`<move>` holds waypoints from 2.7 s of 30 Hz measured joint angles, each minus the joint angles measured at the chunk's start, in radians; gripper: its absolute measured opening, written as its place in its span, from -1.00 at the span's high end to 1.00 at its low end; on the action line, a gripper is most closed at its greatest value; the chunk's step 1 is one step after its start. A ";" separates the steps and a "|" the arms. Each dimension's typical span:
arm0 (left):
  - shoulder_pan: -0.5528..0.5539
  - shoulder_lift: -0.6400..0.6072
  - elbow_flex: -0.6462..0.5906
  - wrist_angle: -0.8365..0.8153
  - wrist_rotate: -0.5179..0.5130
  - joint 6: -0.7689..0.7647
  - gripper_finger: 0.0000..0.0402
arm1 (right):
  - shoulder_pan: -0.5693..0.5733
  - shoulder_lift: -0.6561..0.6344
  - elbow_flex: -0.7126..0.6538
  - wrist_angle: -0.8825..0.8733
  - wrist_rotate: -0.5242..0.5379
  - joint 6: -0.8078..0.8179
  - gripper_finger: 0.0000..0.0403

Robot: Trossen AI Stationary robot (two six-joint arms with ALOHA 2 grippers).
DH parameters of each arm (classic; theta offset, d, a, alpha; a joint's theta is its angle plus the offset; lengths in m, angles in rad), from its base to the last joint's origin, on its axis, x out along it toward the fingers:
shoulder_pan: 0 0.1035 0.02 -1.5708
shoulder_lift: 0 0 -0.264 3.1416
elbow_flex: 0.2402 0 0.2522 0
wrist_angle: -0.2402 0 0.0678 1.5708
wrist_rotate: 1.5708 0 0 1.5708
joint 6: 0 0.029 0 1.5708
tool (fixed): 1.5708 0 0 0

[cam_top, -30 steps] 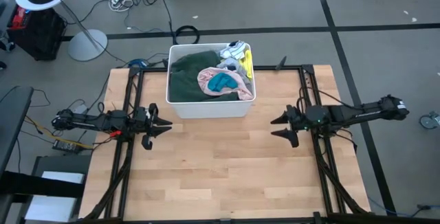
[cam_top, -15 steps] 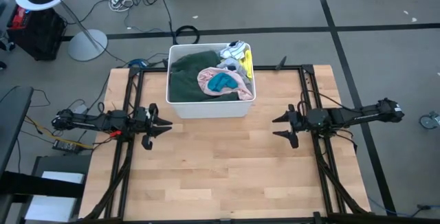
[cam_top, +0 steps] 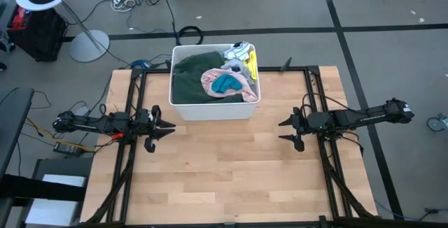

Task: Sort clothes
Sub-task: Return to Home Position

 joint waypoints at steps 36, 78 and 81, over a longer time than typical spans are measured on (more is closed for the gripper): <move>0.000 0.000 0.000 0.001 -0.001 0.000 0.55 | 0.000 0.001 -0.003 0.113 -0.028 0.052 -0.30; 0.000 0.000 0.000 0.001 0.000 0.000 0.55 | 0.001 0.001 -0.001 0.114 -0.027 0.051 -0.30; 0.000 0.000 0.000 0.001 0.000 0.000 0.55 | 0.001 0.001 -0.001 0.114 -0.027 0.051 -0.30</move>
